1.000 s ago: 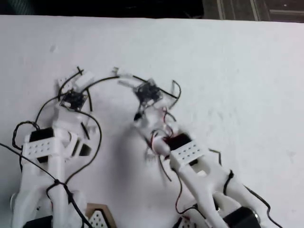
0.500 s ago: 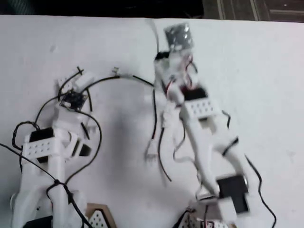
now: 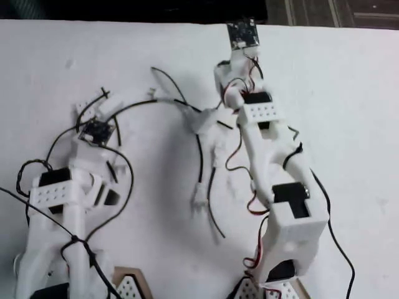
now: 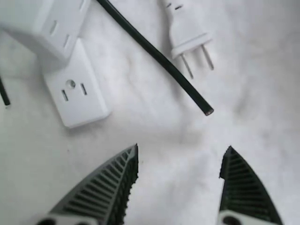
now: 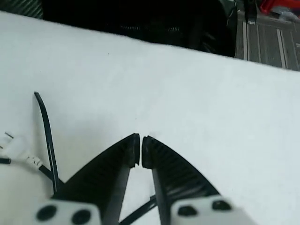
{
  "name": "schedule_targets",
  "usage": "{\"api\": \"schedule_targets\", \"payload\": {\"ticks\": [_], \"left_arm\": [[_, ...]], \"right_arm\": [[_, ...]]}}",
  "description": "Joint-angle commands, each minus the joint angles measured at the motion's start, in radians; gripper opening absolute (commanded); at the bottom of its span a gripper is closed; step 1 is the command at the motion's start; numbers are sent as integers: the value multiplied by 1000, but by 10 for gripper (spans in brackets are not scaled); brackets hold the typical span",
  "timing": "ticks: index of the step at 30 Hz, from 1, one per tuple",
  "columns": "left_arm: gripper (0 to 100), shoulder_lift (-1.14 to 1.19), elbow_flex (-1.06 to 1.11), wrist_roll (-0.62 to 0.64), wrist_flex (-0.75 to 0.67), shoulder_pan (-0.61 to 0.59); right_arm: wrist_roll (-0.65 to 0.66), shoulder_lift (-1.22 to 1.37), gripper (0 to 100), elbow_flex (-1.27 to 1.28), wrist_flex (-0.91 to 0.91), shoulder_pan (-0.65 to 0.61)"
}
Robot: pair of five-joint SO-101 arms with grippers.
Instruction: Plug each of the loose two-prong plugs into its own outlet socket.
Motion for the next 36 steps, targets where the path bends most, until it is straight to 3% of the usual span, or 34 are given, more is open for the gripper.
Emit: {"api": "schedule_targets", "payload": {"ticks": [1, 4, 9, 22, 25, 28, 36], "left_arm": [[286, -28, -3, 5, -11, -10], [286, -28, -3, 5, -11, -10], [286, -28, -3, 5, -11, -10], [286, -28, -3, 11, -11, -10], [286, -28, -3, 11, -11, -10], [286, -28, -3, 11, -11, -10], [286, -28, -3, 6, -11, -10]], "right_arm": [[-14, -96, 19, -46, 148, 4], [-21, -134, 63, -48, 280, -4], [-187, -114, 163, -51, 397, -21], [-377, -47, 140, -51, 395, -79], [-377, 10, 121, -64, 367, -76], [-374, 73, 19, -104, 338, -41], [-368, -38, 16, -155, 343, 45]]}}
